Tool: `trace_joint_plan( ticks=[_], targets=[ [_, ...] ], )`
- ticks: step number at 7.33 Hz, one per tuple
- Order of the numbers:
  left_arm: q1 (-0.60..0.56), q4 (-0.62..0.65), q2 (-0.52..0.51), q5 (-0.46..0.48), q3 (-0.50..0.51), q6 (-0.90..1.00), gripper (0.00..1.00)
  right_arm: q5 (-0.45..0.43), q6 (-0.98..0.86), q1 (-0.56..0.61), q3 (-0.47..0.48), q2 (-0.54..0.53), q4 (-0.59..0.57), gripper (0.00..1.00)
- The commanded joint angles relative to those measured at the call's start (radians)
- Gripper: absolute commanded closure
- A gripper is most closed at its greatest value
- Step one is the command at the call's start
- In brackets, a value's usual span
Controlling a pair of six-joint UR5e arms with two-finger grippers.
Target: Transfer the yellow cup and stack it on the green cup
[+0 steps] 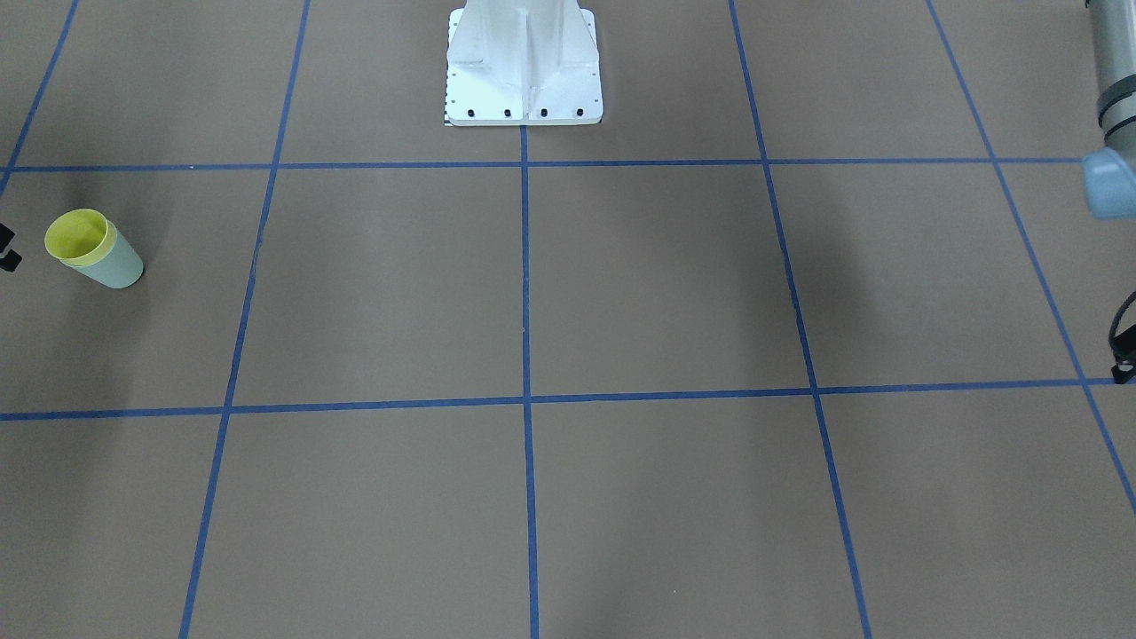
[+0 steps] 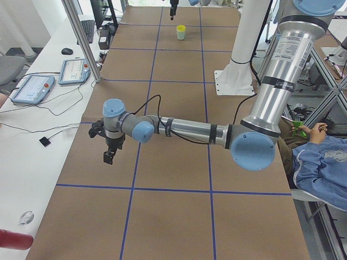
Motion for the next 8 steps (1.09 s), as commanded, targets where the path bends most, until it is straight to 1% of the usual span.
trace_joint_plan(
  ticks=[1,2,3,4,5,7,8],
  targets=[
    [-0.109,0.228,0.17,-0.101,-0.179,0.045,0.0,0.015,-0.102,0.035,-0.011,0.003,-0.012,0.0],
    [-0.122,0.229,0.225,-0.1,-0.23,-0.017,0.0,0.047,-0.11,0.052,-0.023,0.006,-0.013,0.0],
    [-0.116,0.159,0.359,-0.098,-0.341,-0.013,0.0,0.072,-0.13,0.084,-0.052,0.015,-0.01,0.0],
    [-0.113,0.093,0.447,-0.115,-0.421,-0.021,0.0,0.079,-0.133,0.1,-0.052,0.015,-0.013,0.0],
    [-0.111,0.068,0.504,-0.141,-0.466,-0.018,0.0,0.073,-0.131,0.112,-0.054,0.005,-0.013,0.0],
    [-0.113,0.059,0.524,-0.118,-0.48,-0.016,0.0,0.073,-0.138,0.131,-0.084,0.0,-0.012,0.0],
    [-0.113,0.059,0.526,-0.068,-0.473,-0.016,0.0,0.07,-0.174,0.143,-0.094,-0.003,-0.015,0.0]
  ],
)
